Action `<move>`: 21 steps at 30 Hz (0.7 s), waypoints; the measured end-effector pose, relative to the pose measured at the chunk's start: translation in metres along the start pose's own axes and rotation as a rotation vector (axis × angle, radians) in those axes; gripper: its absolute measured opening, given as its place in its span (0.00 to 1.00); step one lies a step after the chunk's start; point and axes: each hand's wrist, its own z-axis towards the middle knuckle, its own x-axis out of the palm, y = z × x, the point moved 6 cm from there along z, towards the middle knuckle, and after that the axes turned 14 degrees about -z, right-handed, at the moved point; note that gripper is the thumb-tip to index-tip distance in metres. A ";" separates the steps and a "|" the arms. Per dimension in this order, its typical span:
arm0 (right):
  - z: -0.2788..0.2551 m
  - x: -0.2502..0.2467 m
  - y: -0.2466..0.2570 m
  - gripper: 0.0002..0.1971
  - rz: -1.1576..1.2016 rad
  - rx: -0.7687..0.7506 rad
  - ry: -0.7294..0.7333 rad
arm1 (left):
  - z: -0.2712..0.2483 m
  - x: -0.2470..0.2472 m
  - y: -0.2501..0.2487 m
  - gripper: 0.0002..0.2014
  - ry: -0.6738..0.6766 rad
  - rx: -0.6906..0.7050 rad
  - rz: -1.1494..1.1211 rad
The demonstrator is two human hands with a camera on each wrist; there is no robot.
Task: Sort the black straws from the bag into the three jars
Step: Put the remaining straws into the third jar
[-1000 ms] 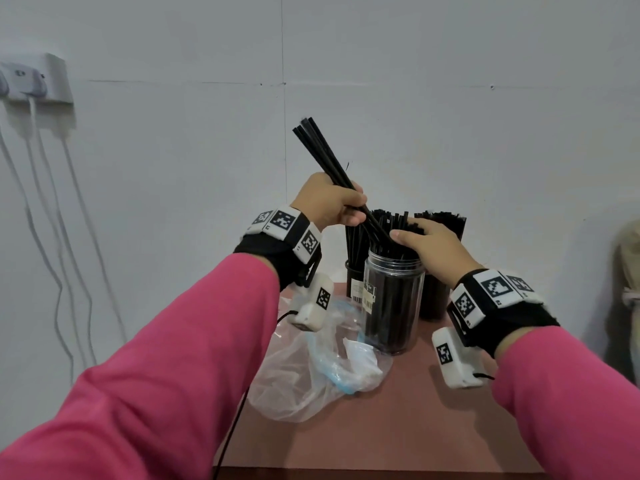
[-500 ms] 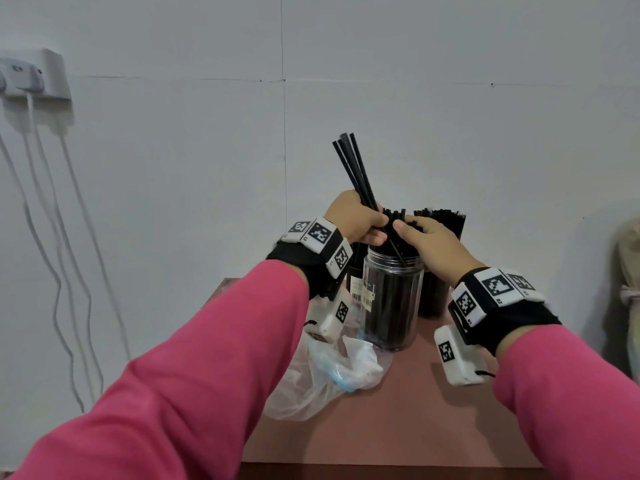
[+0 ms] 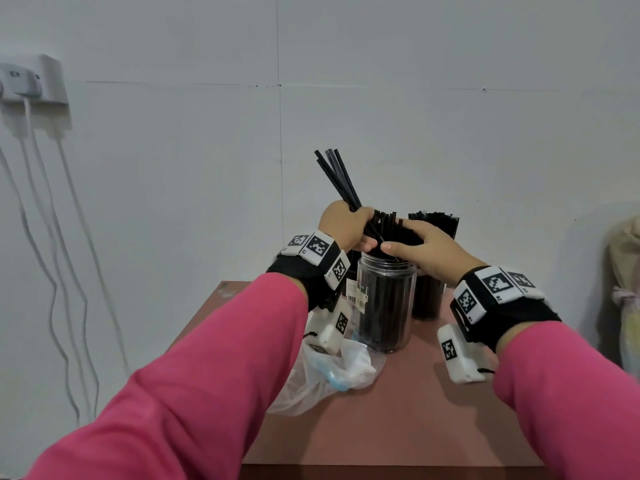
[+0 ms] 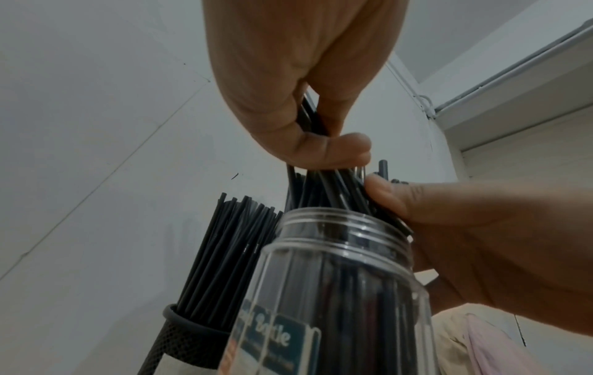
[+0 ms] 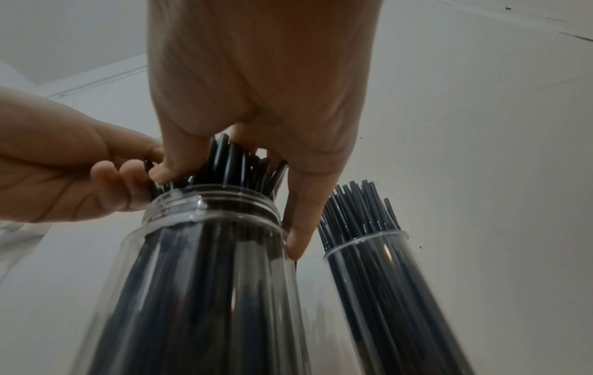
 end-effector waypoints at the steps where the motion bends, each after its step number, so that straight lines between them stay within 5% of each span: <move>1: -0.001 0.000 0.000 0.13 -0.003 0.012 -0.019 | 0.000 0.000 -0.002 0.10 0.000 0.011 -0.001; 7: 0.002 0.001 -0.007 0.32 -0.126 0.092 -0.109 | -0.001 0.000 -0.006 0.09 0.046 0.092 0.055; 9: 0.001 0.002 -0.006 0.29 -0.113 0.054 -0.093 | -0.003 0.003 -0.007 0.07 0.100 0.113 0.079; 13: -0.001 0.002 0.004 0.04 -0.023 0.010 -0.025 | -0.008 0.006 -0.010 0.09 0.162 0.117 0.064; 16: 0.001 0.002 0.006 0.21 0.020 0.046 -0.014 | -0.011 0.007 -0.009 0.10 0.146 0.161 0.078; 19: 0.000 0.003 0.005 0.11 -0.002 0.021 -0.038 | -0.014 0.010 -0.008 0.13 0.116 0.209 0.060; 21: 0.000 0.002 0.002 0.14 -0.003 0.035 -0.037 | -0.014 0.011 -0.007 0.13 0.115 0.232 0.049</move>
